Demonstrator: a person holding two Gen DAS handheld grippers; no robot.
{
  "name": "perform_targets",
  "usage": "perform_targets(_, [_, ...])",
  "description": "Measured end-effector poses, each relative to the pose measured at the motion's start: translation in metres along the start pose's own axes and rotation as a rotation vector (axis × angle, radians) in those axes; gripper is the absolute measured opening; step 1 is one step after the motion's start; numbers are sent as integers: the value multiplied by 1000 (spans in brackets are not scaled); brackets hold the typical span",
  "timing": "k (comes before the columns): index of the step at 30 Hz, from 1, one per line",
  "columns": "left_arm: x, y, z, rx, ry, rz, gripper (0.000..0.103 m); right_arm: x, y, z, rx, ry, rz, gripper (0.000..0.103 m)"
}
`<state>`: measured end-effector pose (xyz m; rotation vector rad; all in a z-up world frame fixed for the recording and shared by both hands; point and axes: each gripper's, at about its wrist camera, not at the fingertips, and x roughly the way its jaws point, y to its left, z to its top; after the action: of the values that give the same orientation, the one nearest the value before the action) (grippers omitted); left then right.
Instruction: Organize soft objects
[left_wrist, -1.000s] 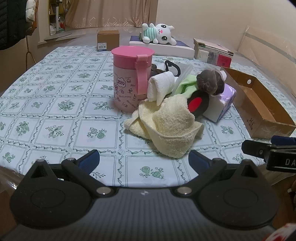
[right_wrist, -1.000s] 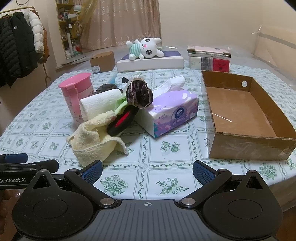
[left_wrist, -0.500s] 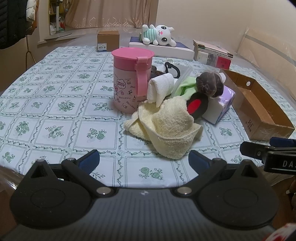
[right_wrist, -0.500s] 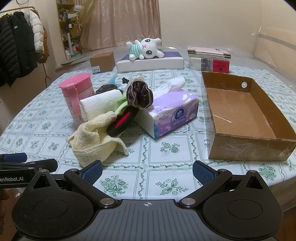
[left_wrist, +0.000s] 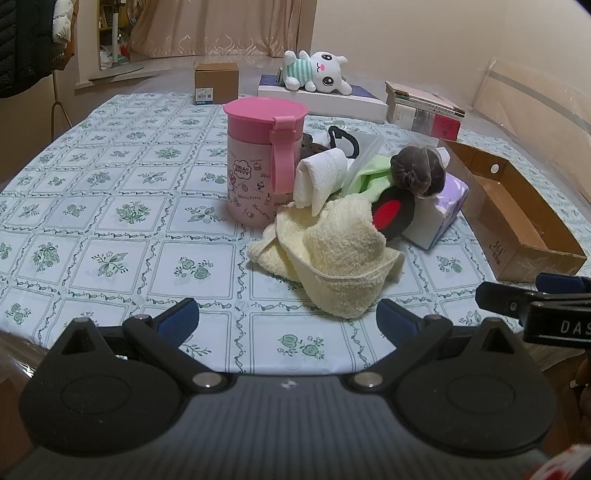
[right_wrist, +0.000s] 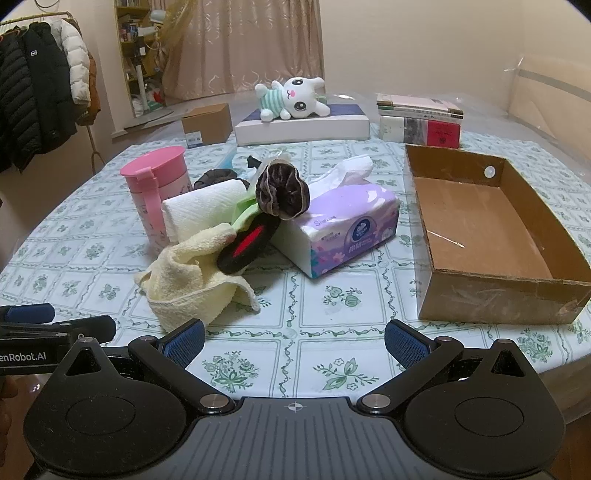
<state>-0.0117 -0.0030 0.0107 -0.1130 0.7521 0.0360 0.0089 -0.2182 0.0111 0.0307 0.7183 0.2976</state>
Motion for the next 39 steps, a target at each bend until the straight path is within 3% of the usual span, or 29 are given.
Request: perform_targets(39, [0, 0, -3, 1, 2, -9, 101, 1, 0, -1, 3, -2, -1, 103])
